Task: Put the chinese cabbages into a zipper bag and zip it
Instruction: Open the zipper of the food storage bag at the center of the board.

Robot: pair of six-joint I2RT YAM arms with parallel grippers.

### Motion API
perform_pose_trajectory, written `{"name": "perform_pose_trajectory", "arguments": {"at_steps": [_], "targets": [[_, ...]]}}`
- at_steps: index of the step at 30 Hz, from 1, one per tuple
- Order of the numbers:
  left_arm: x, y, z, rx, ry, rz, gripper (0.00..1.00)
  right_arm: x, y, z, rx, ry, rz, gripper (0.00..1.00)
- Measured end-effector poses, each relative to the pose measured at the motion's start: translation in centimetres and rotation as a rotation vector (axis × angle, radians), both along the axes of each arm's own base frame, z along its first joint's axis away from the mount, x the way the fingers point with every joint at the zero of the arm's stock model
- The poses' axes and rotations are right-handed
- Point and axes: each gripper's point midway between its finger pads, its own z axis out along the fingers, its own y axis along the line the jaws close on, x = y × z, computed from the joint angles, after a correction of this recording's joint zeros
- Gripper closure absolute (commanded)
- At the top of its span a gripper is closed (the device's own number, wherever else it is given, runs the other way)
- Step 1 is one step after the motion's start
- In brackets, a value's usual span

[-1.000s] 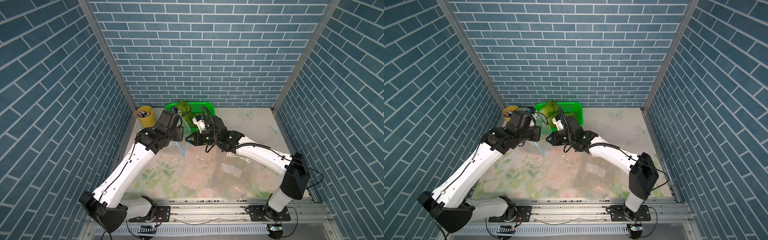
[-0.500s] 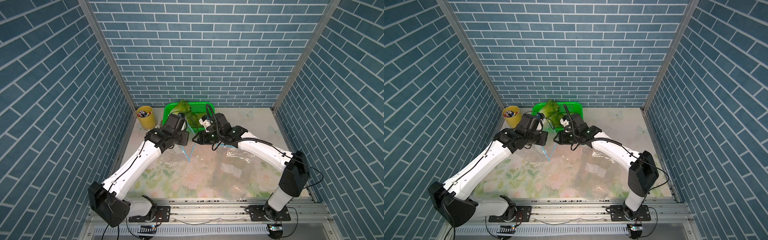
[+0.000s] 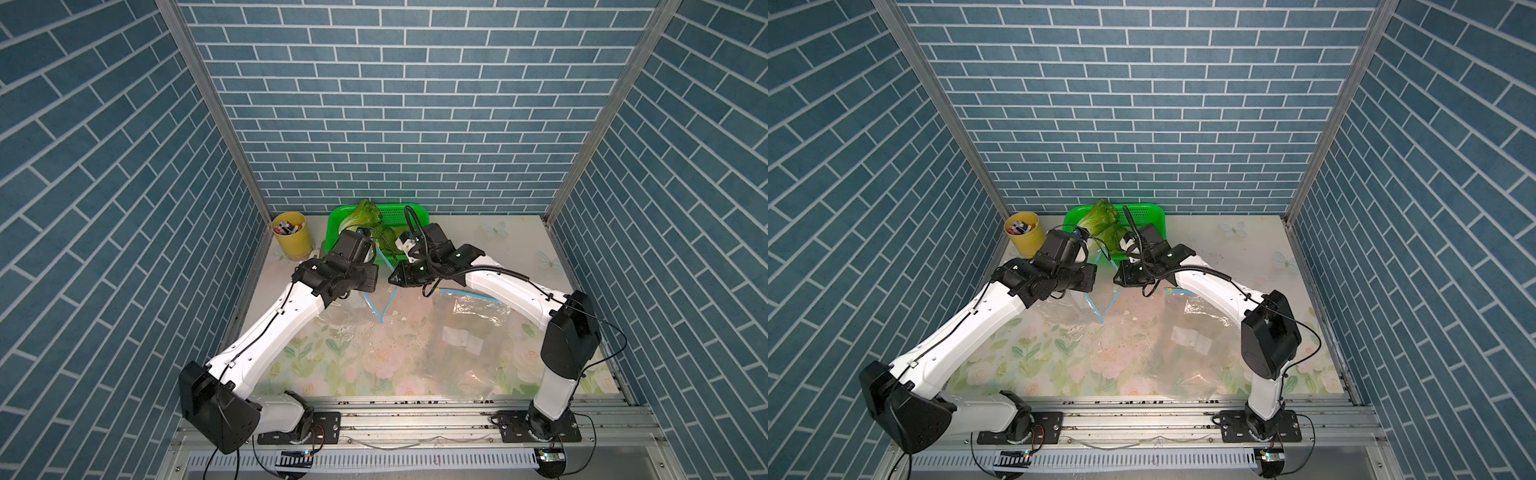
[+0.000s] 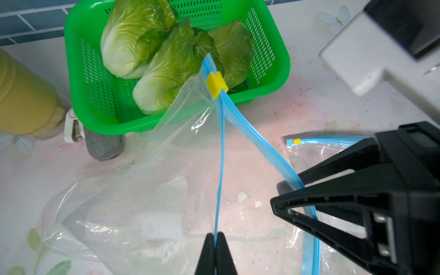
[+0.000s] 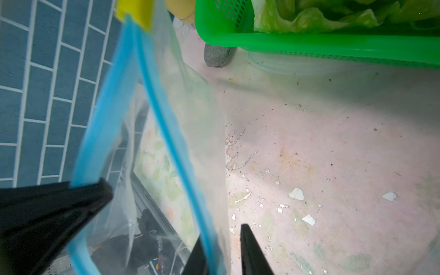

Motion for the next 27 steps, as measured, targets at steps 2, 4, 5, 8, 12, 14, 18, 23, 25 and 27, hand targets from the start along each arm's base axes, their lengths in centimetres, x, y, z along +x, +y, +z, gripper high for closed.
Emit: {"name": "perform_pose_trajectory", "arguments": {"at_steps": [2,4,5,8,12,14,18,23,25,27], "targets": [[0.1,0.7,0.7,0.027,-0.014,0.018,1.00,0.2,0.0,-0.3,0.002,-0.007,-0.004,0.83],[0.3,1.2,1.9,0.048,-0.042,0.035,1.00,0.5,0.2,-0.6,0.012,-0.023,-0.011,0.84],[0.3,1.5,2.6,0.055,-0.061,0.042,1.00,0.6,0.3,-0.8,0.015,-0.027,-0.019,0.84],[-0.1,2.4,3.9,0.064,-0.093,0.058,1.00,1.1,0.4,-1.6,0.019,-0.046,-0.048,0.85],[-1.0,3.2,4.0,0.062,-0.108,0.077,1.00,1.5,1.3,-2.4,0.027,-0.069,-0.068,0.85],[-1.6,3.7,3.0,0.062,-0.092,0.087,1.00,1.7,1.6,-2.6,0.030,-0.078,-0.073,0.85],[-2.4,4.1,0.4,0.074,-0.044,0.105,1.00,1.5,1.9,-3.1,0.035,-0.087,-0.072,0.83],[-2.4,4.1,-0.7,0.060,-0.040,0.121,1.00,1.5,1.8,-3.2,0.031,-0.093,-0.073,0.76],[-2.4,4.1,-0.5,0.044,-0.058,0.124,1.00,1.5,1.6,-3.5,0.024,-0.096,-0.075,0.74],[-2.3,4.1,-0.1,0.028,-0.078,0.129,1.00,1.5,1.3,-4.1,0.010,-0.093,-0.079,0.72]]}}
